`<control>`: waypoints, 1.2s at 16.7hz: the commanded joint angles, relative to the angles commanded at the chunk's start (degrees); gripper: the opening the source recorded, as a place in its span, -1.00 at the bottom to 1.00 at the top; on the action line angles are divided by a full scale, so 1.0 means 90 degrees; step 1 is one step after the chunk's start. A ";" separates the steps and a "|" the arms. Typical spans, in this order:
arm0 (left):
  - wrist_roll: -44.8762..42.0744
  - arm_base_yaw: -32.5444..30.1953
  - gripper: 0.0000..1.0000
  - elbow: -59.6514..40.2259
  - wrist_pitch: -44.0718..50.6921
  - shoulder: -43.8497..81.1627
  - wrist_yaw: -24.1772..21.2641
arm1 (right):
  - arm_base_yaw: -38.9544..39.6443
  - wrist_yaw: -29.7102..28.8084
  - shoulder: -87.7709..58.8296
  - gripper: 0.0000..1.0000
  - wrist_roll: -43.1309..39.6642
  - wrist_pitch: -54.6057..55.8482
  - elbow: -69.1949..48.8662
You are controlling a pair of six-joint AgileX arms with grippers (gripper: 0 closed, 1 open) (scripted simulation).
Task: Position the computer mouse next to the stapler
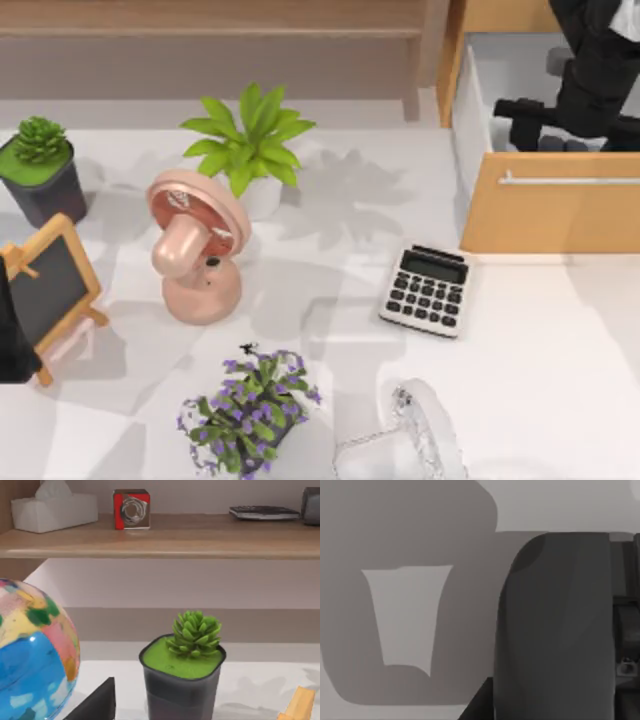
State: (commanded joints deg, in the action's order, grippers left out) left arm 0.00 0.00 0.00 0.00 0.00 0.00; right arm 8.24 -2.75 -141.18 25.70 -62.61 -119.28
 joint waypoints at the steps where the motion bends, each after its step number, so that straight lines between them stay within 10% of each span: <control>1: 0.0000 0.0000 1.00 0.0000 0.0000 0.0000 0.0000 | 0.0000 0.0000 0.0000 -1.00 0.0000 0.0000 0.0000; 11: 0.0000 0.0000 1.00 0.0000 0.0000 0.0000 0.0000 | -0.0005 0.0003 0.0163 -1.00 -0.0117 -0.0022 0.0032; 20: 0.0000 0.0000 1.00 0.0000 0.0000 0.0000 0.0000 | -0.0256 0.0254 0.1992 -1.00 -0.2344 0.0298 0.0878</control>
State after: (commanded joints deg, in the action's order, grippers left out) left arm 0.00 0.00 0.00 0.00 0.00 0.00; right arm 5.94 -0.47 -123.25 4.60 -59.93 -111.38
